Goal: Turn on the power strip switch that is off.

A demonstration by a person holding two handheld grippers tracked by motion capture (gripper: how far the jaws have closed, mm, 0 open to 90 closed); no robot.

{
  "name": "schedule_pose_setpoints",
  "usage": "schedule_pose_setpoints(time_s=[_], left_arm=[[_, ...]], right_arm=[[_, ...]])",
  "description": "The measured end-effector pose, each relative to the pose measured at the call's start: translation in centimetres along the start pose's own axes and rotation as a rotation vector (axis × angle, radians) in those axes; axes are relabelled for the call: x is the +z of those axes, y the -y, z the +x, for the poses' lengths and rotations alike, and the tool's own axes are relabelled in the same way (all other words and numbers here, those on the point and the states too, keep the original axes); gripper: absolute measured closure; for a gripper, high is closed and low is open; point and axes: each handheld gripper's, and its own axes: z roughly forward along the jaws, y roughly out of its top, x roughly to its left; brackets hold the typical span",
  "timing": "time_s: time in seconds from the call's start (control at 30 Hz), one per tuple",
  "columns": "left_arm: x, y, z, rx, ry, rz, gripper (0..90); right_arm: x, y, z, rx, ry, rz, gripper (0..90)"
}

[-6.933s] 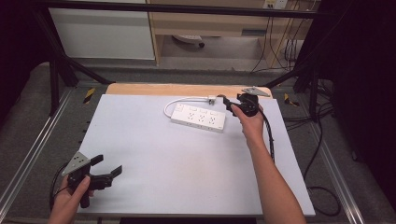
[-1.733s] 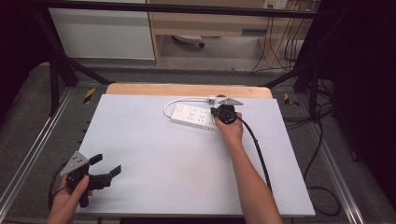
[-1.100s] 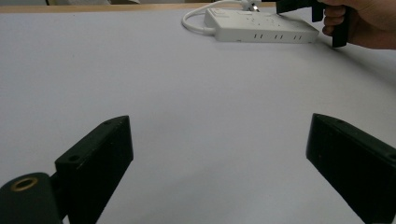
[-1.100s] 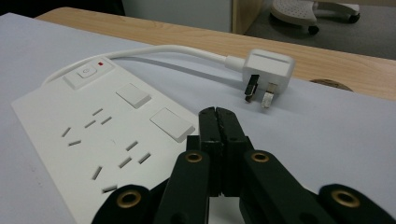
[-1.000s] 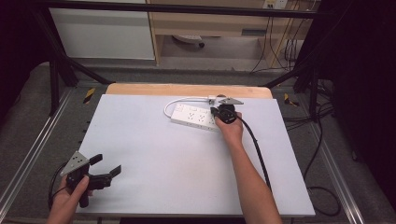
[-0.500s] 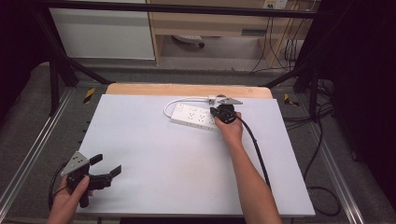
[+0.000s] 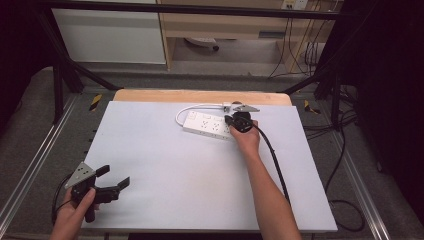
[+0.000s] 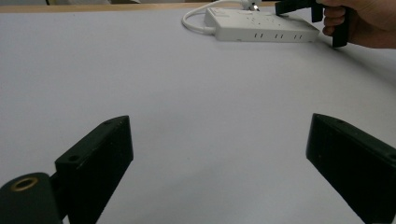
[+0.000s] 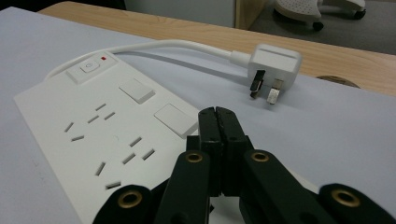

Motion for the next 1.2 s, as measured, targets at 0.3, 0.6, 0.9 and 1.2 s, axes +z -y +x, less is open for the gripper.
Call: schedule_pose_setpoints(time_s=[0.3, 0.6, 0.9, 1.2], left_arm=[[-0.03, 0.01, 0.04, 0.000, -0.001, 0.001, 7.4], [0.00, 0.01, 0.06, -0.001, -0.002, 0.000, 7.4], [-0.01, 0.02, 0.06, -0.002, -0.003, 0.001, 7.4], [0.00, 0.02, 0.08, 0.000, -0.005, 0.001, 7.4]], right_arm=[[-0.08, -0.03, -0.01, -0.011, 0.004, 0.001, 90.0], [-0.24, -0.19, -0.07, -0.014, 0.005, -0.005, 90.0], [-0.40, -0.31, -0.07, -0.012, 0.003, -0.008, 90.0], [-0.59, -0.48, -0.07, -0.017, 0.001, -0.014, 90.0]])
